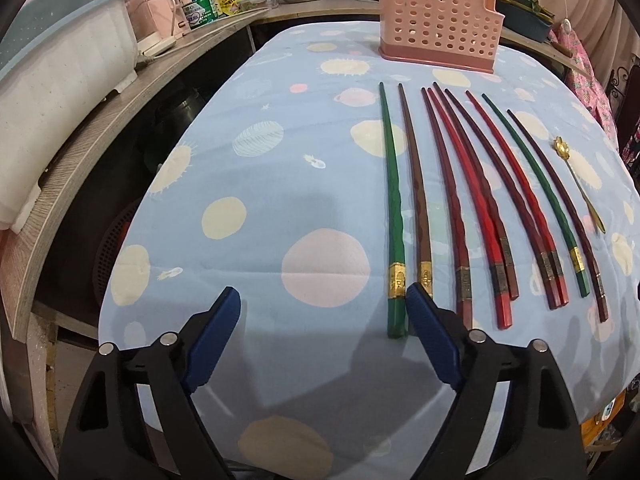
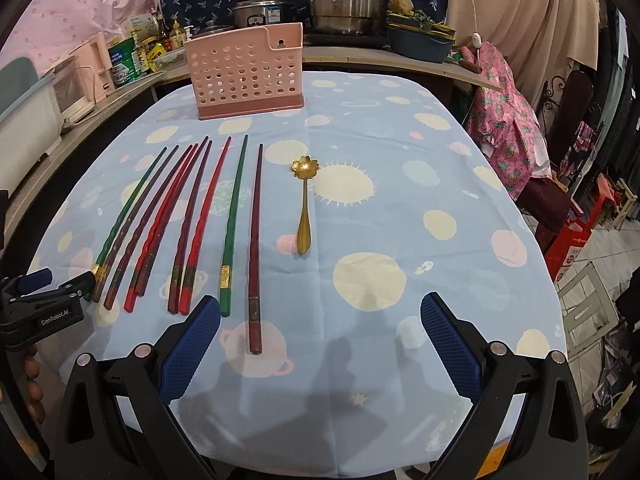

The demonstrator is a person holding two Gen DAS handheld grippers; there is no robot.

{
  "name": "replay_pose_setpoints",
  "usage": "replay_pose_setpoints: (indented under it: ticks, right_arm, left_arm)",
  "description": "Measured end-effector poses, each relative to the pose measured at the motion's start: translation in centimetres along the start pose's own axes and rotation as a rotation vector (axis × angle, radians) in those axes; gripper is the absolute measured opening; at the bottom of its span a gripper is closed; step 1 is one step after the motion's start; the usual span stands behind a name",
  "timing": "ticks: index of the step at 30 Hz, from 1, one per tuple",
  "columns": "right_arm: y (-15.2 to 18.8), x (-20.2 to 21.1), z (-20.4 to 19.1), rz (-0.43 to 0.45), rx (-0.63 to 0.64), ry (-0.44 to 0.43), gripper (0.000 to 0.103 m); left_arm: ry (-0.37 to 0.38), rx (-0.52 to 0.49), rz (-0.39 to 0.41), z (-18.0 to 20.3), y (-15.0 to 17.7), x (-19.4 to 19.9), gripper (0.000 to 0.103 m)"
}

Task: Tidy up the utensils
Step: 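Close the left tool on a green chopstick while the right tool grasps the gold spoon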

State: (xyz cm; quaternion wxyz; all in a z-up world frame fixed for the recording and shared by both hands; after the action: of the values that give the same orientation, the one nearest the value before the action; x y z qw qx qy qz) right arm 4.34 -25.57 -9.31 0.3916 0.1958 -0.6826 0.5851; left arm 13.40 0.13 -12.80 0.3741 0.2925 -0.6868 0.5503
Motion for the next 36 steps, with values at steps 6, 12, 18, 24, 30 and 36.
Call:
replay_pose_setpoints:
  ticks: [6,12,18,24,30,36]
  right_arm:
    - [-1.4,-2.4,0.1,-0.002,0.003,-0.002,0.088]
    - [-2.8,-5.2,0.4,-0.029,-0.046,-0.050,0.066]
    - [-3.2,-7.4,0.2,-0.071,-0.090,-0.108,0.035]
    - [-2.8,-8.0,-0.4,-0.082,-0.090,-0.133,0.017]
    - [-2.6,-7.8,-0.4,-0.078,-0.098,-0.146,0.010]
    - [-3.1,-6.4,0.3,-0.048,-0.110,-0.141,0.010]
  left_arm:
    - [0.020,0.011,-0.013,0.0,-0.3,-0.5,0.065]
    - [0.042,0.004,-0.012,0.9,-0.4,-0.4,0.048]
    - [0.047,0.001,-0.011,1.6,-0.7,-0.4,0.031]
    - [0.063,0.018,-0.021,1.7,-0.8,-0.4,0.012]
    - [0.073,0.018,-0.019,2.0,-0.7,-0.3,0.011]
    - [0.088,0.040,-0.015,1.5,-0.6,0.4,0.009]
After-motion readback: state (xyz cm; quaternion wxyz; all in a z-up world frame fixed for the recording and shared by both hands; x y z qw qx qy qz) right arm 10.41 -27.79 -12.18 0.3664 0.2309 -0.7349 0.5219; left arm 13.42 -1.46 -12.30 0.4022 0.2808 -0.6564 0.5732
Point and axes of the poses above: each gripper's, at about its wrist camera, not at the fingertips, and x roughly against the way its jaws point, z to its right, y to its underside, the point moved 9 cm from there along -x, roughly the way its jaws point, and after that the axes turned 1 degree about -x, right-handed, at the moved point
